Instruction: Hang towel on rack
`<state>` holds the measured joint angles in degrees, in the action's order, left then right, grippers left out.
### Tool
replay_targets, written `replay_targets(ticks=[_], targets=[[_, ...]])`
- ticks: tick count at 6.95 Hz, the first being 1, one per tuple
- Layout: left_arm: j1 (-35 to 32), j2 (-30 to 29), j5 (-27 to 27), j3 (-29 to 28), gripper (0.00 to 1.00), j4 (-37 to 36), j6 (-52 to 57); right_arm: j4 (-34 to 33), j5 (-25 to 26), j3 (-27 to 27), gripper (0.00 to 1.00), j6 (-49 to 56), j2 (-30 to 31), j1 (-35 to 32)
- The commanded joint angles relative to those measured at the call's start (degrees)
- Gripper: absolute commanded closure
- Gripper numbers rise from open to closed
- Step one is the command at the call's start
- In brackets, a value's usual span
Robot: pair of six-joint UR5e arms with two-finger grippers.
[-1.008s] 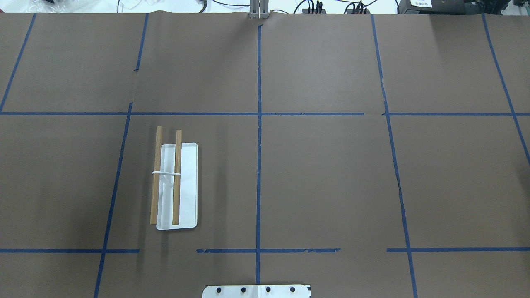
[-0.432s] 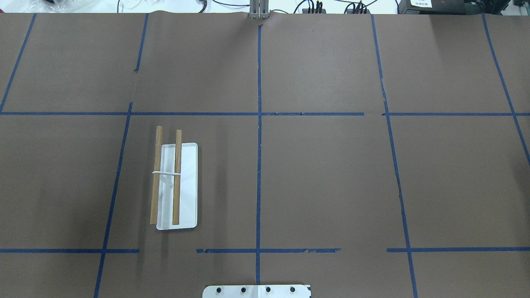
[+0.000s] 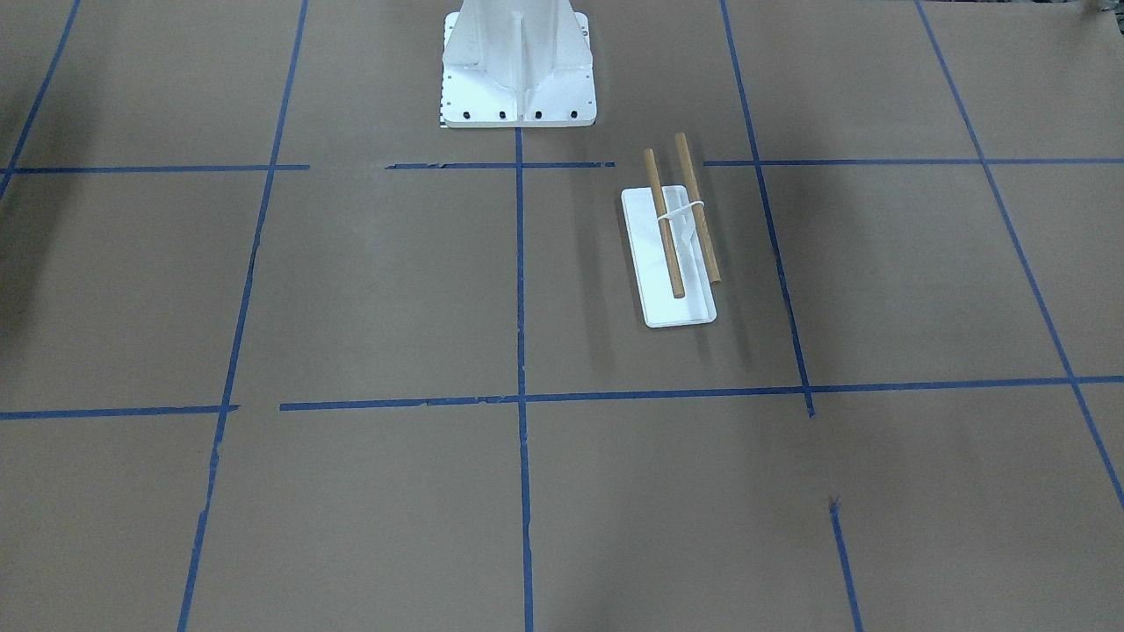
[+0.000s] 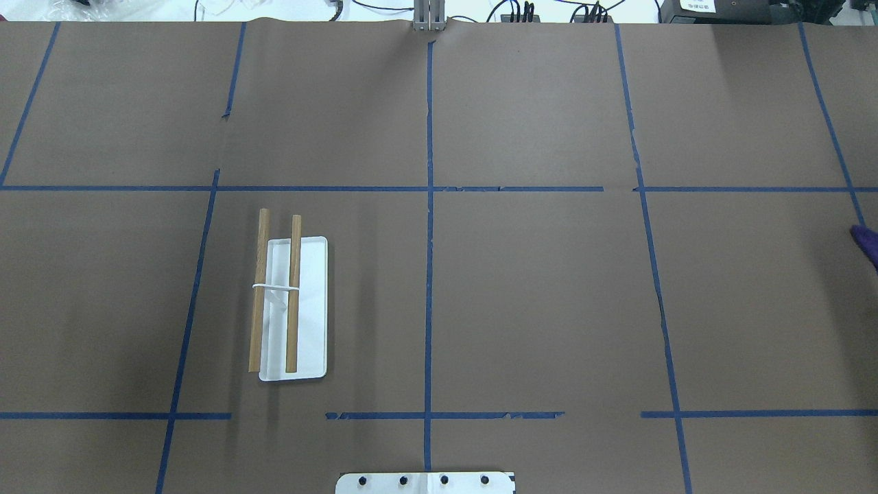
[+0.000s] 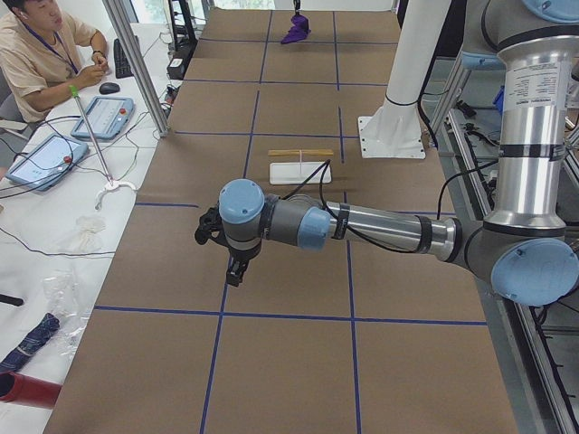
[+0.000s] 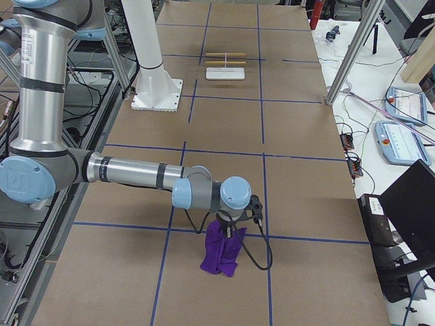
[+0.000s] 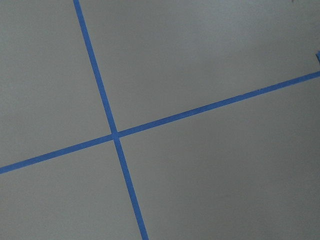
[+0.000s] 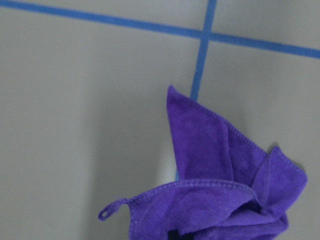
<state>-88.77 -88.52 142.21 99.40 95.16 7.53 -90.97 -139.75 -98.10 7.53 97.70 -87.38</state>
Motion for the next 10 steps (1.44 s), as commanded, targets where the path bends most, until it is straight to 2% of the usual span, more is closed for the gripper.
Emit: replay_targets(ticks=[1, 2, 3, 5, 6, 7, 8, 10], targets=[[0.00, 0.01, 7.00, -0.79, 0.00, 3.01, -0.68, -6.68, -3.13, -16.29, 1.00, -15.80, -0.49, 0.53], [0.26, -0.60, 7.11, -0.88, 0.00, 5.89, -4.59, -6.42, -9.86, -18.08, 1.00, -25.97, -3.97, 2.54], [2.70, -0.86, 7.20, -0.53, 0.00, 12.35, -16.29, -6.33, -11.75, -20.62, 1.00, -40.17, -9.83, 7.35], [11.03, -1.21, 6.94, -0.87, 0.00, 33.15, -45.36, -6.24, -10.72, -21.26, 1.00, -63.15, -23.98, 16.14], [15.43, -4.35, 6.59, -1.31, 0.00, 40.03, -60.47, -6.15, -7.32, -21.35, 1.00, -73.69, -30.05, 21.93], [18.34, -10.04, 6.50, -2.36, 0.00, 41.58, -72.54, -6.06, -3.72, -21.35, 1.00, -80.84, -34.63, 27.47], [20.54, -13.40, 6.50, -2.37, 0.00, 41.68, -78.32, -6.06, -1.25, -21.26, 1.00, -84.48, -37.64, 32.31], [23.28, -15.09, 6.32, -2.54, 0.00, 42.56, -79.25, -2.14, -0.26, -20.65, 1.00, -84.87, -39.77, 37.35]])
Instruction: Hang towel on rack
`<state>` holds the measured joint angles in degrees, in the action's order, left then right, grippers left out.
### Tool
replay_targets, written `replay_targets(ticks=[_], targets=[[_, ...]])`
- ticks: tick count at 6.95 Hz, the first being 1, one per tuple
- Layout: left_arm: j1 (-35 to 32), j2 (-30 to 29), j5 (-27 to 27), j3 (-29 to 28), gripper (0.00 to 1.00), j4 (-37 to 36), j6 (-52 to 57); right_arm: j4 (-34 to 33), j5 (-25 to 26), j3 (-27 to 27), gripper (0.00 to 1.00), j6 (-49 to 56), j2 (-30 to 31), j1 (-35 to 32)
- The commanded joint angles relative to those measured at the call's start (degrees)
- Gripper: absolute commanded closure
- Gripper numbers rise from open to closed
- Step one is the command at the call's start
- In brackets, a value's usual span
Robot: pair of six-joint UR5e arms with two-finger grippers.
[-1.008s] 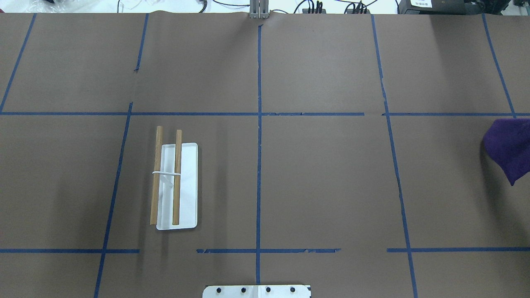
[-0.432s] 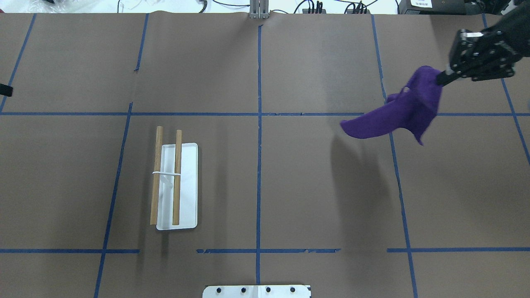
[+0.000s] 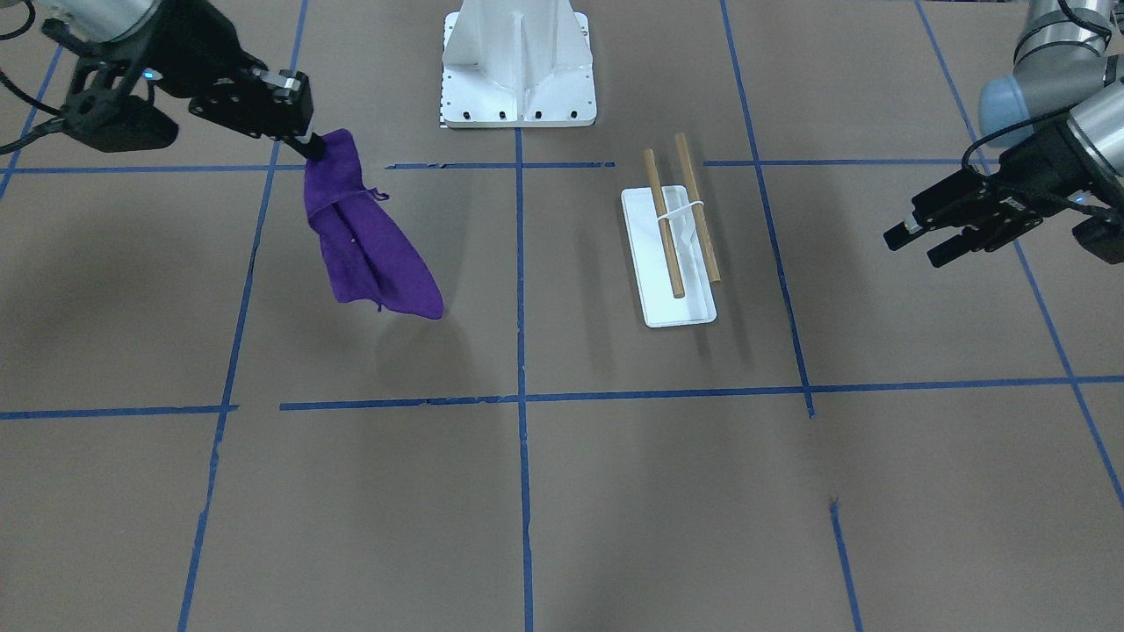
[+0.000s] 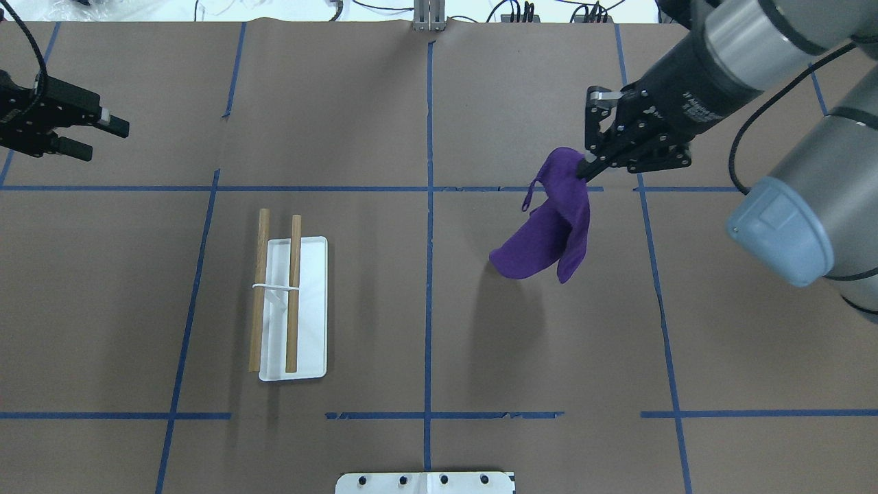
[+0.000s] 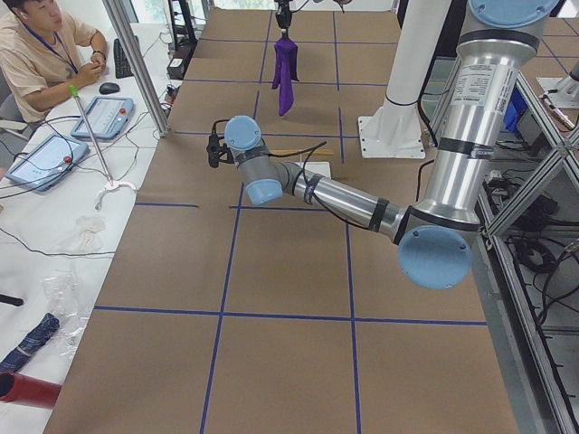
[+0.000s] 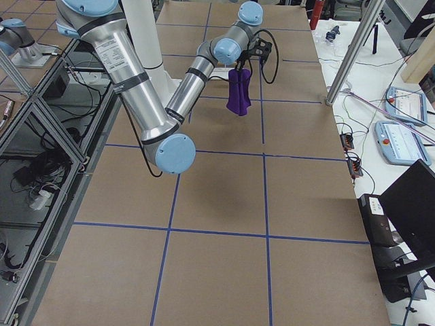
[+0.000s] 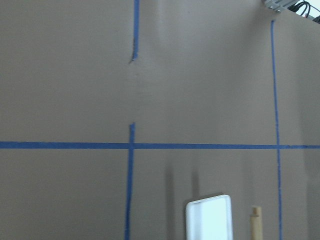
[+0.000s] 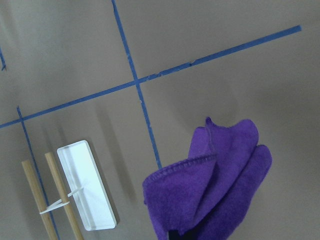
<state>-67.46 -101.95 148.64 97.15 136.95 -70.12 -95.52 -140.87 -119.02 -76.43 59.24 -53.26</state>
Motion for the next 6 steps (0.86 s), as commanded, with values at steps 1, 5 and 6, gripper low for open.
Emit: replay_targets(ticks=[1, 5, 6], targets=[[2.94, -2.63, -0.10, -0.81, 0.17, 2.43, -2.29, 4.53, 1.56, 0.54, 1.00, -1.00, -1.49, 4.73], [16.62, -15.55, -10.44, -1.00, 0.02, 5.58, -30.73, 7.09, 5.25, 1.16, 1.00, -1.44, -5.10, 10.36], [17.96, -15.82, -11.08, -1.08, 0.03, 10.57, -33.30, 8.15, 5.17, 2.29, 1.00, -1.36, -5.97, 11.06]])
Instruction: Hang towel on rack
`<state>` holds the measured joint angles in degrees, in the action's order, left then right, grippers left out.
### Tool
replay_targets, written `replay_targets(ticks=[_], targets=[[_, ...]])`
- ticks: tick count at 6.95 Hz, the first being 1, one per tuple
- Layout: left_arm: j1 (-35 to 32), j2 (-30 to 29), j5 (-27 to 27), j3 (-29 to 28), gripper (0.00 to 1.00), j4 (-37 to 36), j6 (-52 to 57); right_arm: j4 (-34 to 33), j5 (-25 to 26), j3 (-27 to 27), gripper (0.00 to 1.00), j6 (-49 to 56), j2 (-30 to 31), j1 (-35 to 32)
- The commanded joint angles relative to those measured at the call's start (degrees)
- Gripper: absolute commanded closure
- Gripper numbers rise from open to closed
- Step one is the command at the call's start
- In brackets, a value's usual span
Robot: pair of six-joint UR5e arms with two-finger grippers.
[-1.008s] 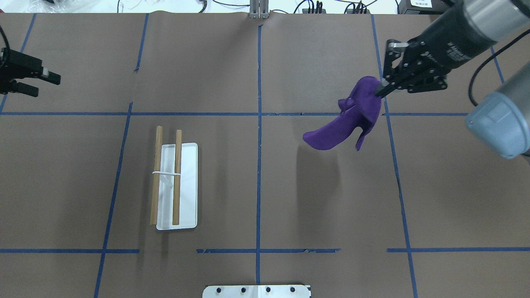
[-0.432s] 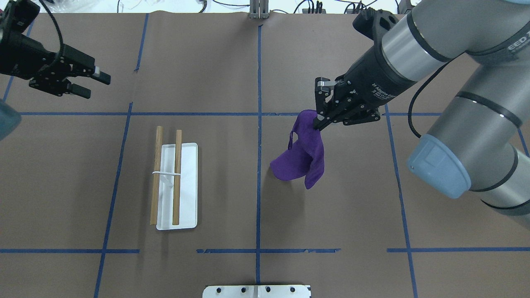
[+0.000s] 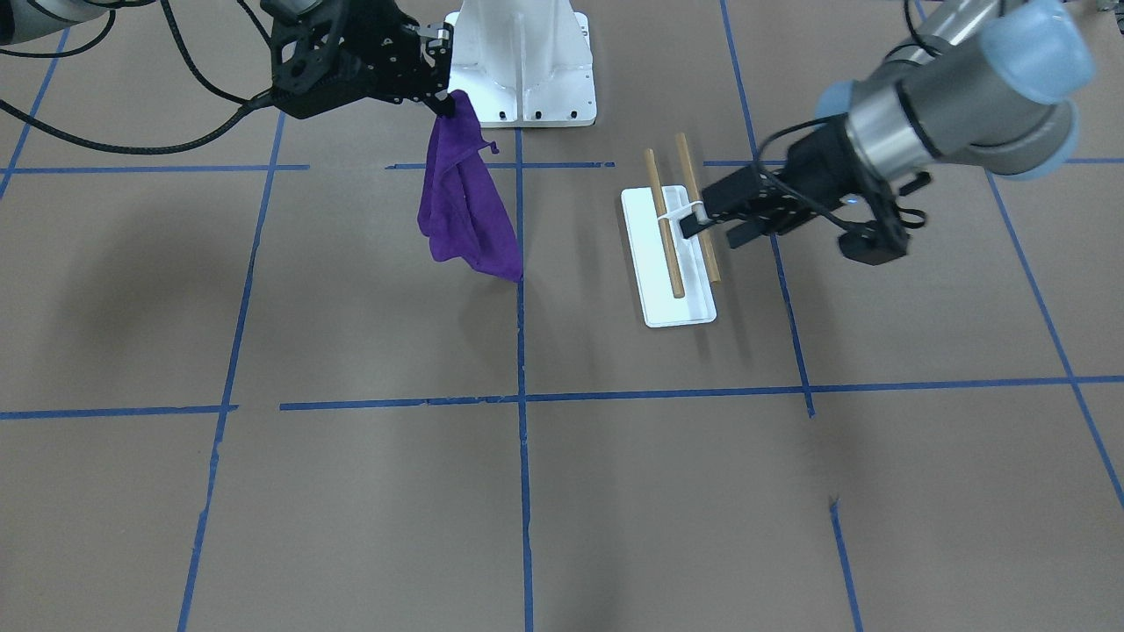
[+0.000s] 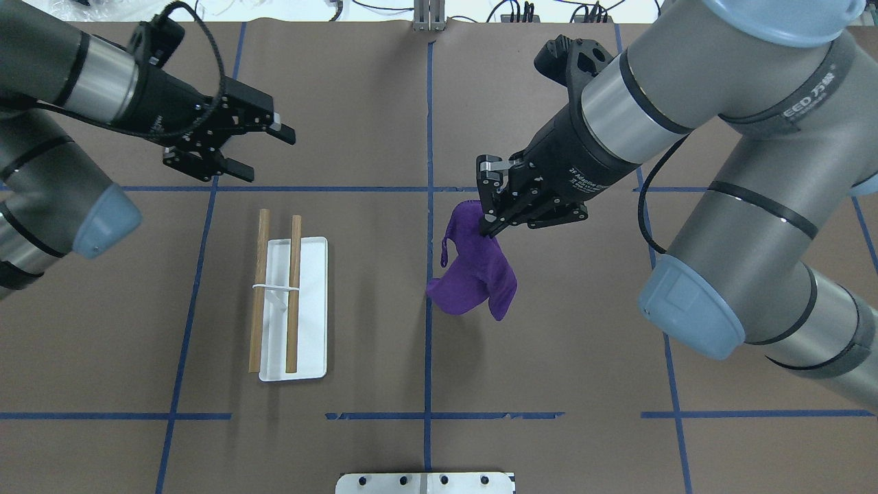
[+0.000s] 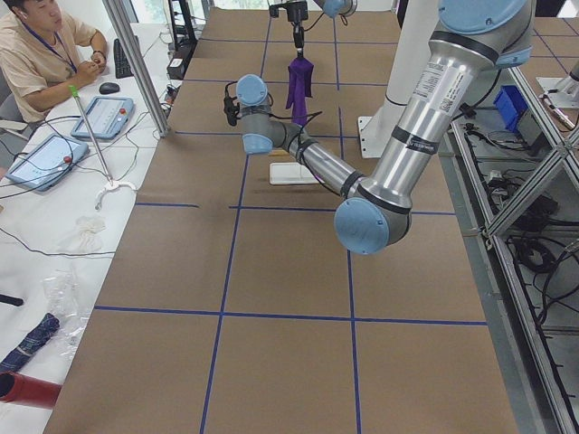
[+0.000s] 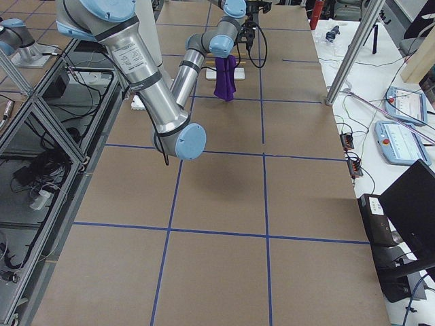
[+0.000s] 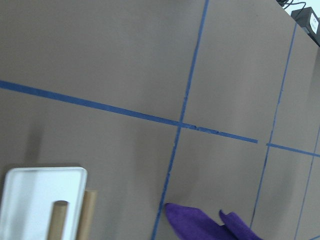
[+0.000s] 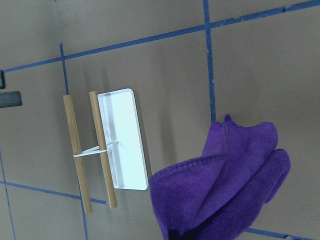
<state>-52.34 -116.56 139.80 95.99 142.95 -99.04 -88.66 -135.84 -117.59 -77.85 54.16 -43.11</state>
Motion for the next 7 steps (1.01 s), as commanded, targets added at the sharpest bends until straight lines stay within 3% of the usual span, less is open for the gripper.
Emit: replay_targets(ticks=[1, 2, 7], targets=[[3.21, -1.30, -2.08, 0.08, 0.00, 7.75, -8.49, 3.73, 0.22, 2.62, 1.00, 0.07, -1.77, 1.71], [3.91, -1.91, -2.16, -0.45, 0.00, 12.57, -13.41, 5.58, 0.13, 3.07, 1.00, 0.33, -1.87, 1.72], [11.29, -8.95, -11.21, -0.89, 0.14, 13.84, -21.72, 10.26, 0.22, 4.21, 1.00, 0.60, -2.48, 3.04]])
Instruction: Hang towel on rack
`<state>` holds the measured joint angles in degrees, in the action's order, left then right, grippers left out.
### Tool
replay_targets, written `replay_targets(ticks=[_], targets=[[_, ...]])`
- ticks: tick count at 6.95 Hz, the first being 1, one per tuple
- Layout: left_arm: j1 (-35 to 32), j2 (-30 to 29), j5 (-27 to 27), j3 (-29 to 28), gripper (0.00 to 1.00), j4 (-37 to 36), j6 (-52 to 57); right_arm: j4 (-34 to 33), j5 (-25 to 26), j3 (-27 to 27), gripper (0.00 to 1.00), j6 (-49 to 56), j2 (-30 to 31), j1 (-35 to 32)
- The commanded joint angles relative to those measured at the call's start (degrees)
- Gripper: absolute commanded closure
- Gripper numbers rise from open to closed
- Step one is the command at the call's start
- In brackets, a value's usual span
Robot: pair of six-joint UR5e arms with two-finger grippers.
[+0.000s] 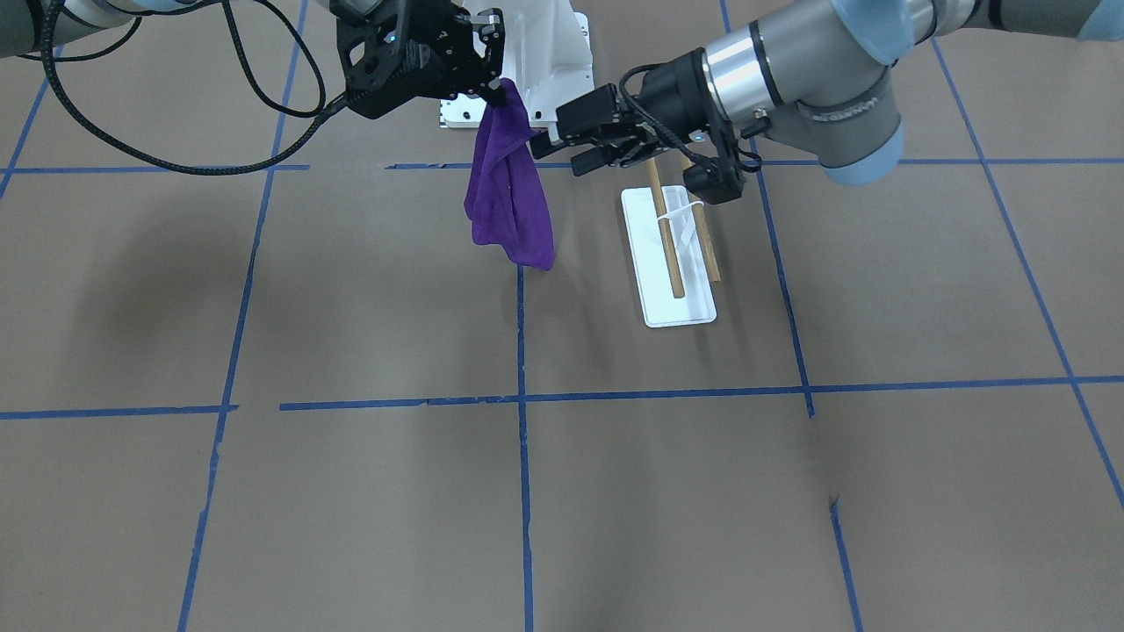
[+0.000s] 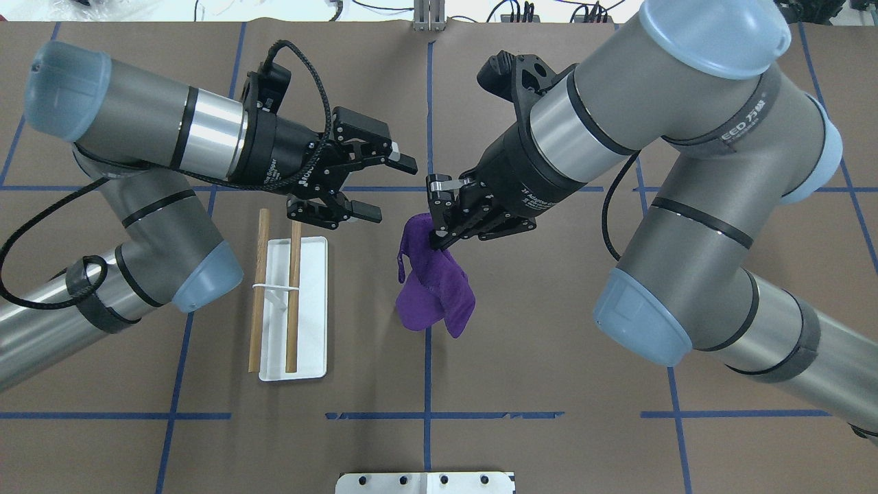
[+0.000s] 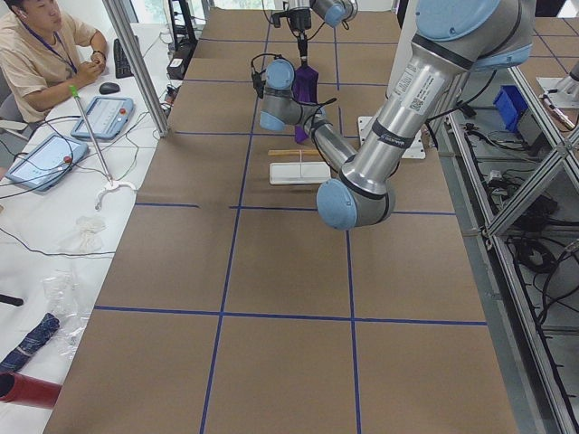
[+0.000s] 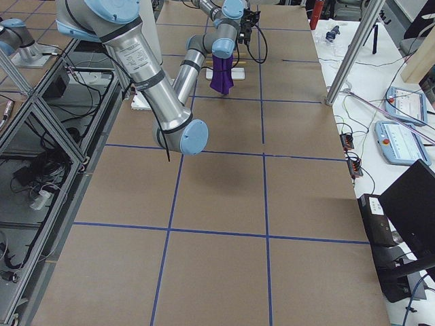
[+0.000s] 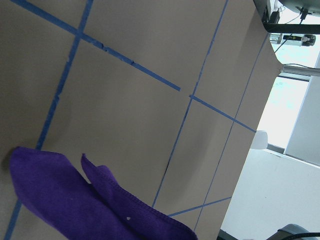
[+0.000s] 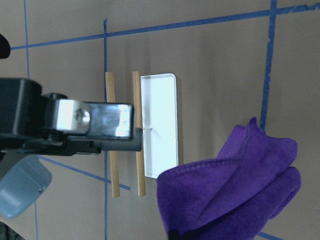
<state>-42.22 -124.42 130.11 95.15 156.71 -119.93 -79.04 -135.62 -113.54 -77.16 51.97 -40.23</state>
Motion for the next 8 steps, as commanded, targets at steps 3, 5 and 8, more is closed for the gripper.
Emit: replay_targets(ticks=[3, 5, 8], targets=[[2.57, -1.27, -2.76, -0.23, 0.31, 0.09, -0.83, 0.73, 0.00, 0.16, 1.00, -0.09, -0.47, 0.24], [2.66, -1.27, -2.76, -0.23, 0.66, 0.09, -0.83, 0.81, 0.00, 0.25, 1.00, -0.01, -0.47, 0.24], [2.67, -1.01, -2.76, -0.23, 1.00, 0.79, -0.66, 1.16, -0.08, 0.16, 1.00, 0.17, -0.47, 0.15]])
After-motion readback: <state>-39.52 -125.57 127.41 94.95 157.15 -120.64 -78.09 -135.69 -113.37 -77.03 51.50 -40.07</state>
